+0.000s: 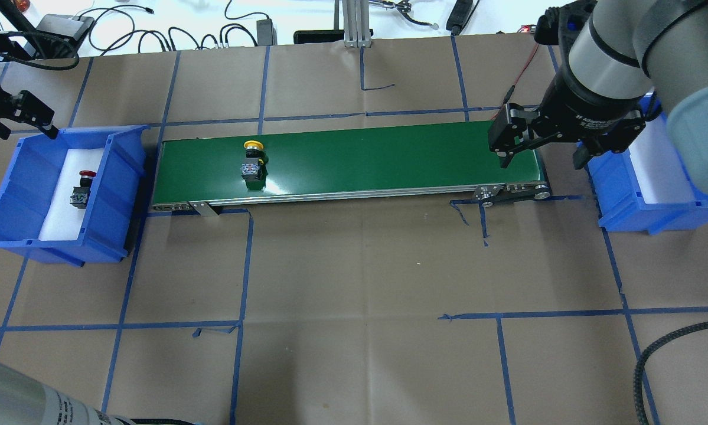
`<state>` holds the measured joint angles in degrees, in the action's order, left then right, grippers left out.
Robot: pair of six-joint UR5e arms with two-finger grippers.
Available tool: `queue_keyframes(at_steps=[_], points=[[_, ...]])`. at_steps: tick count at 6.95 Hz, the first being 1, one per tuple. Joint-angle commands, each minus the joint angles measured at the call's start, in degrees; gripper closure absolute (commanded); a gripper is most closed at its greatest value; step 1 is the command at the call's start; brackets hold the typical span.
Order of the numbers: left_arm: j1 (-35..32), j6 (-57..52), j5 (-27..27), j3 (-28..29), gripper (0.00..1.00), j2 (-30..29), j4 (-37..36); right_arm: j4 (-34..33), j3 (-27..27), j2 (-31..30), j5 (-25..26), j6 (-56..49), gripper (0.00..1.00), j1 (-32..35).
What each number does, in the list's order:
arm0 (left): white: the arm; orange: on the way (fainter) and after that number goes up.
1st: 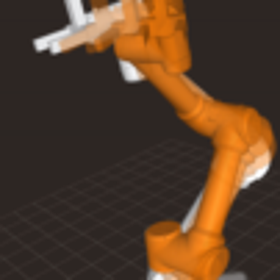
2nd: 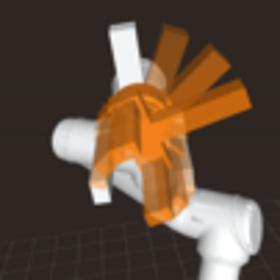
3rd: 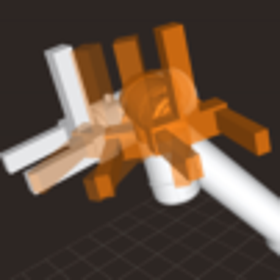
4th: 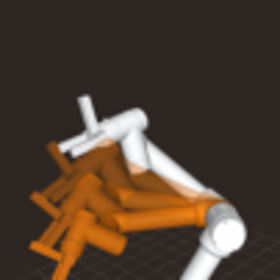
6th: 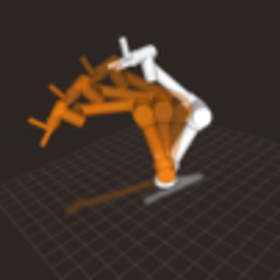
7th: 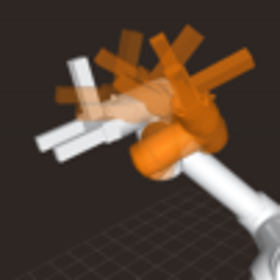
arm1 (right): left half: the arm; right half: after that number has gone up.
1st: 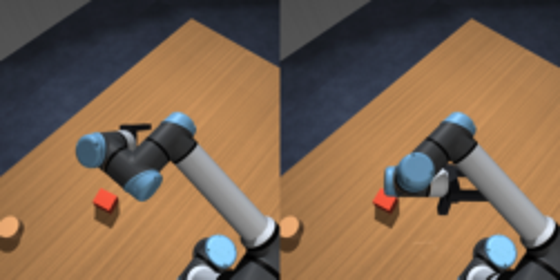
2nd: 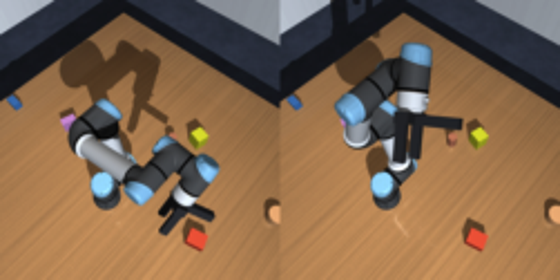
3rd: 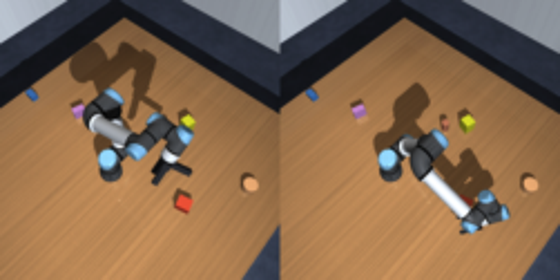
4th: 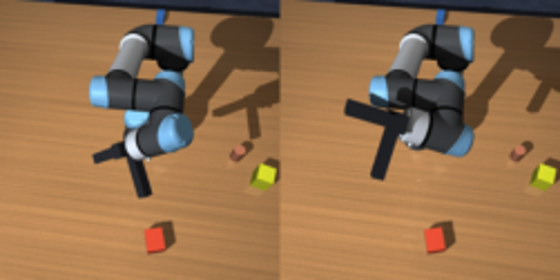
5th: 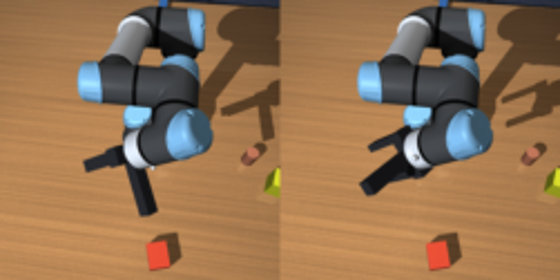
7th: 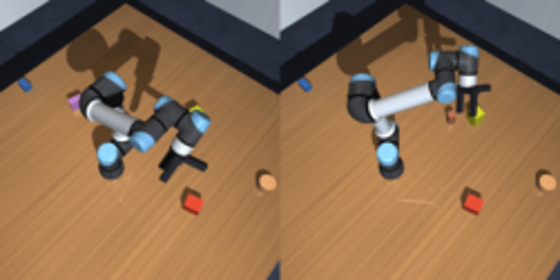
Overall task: Transport two buttons from left to right
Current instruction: 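Lower the left gripper into the bin and grasp the red-capped button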
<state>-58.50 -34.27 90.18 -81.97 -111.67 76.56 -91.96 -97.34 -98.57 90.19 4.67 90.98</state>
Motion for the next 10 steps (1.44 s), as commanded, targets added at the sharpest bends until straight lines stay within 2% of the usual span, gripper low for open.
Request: queue_keyframes(at_steps=[1,4,6,10], points=[[0.8,-0.8,-0.4,-5.5,0.01,0.8,-4.4,0.3,-0.1,-0.7,1.7,-0.1,0.0,0.0],[0.9,-0.7,-0.2,-9.5,0.01,-1.0,-10.6,0.1,-0.3,-1.0,1.3,0.1,0.0,0.0],[0.9,-0.7,-0.2,-15.3,0.01,-2.4,-20.7,0.2,-0.3,-0.8,0.7,0.3,0.0,0.2],[1.0,-0.7,-0.3,-16.2,0.01,-5.0,-23.0,0.3,-0.5,0.0,-1.2,0.1,0.0,1.0]])
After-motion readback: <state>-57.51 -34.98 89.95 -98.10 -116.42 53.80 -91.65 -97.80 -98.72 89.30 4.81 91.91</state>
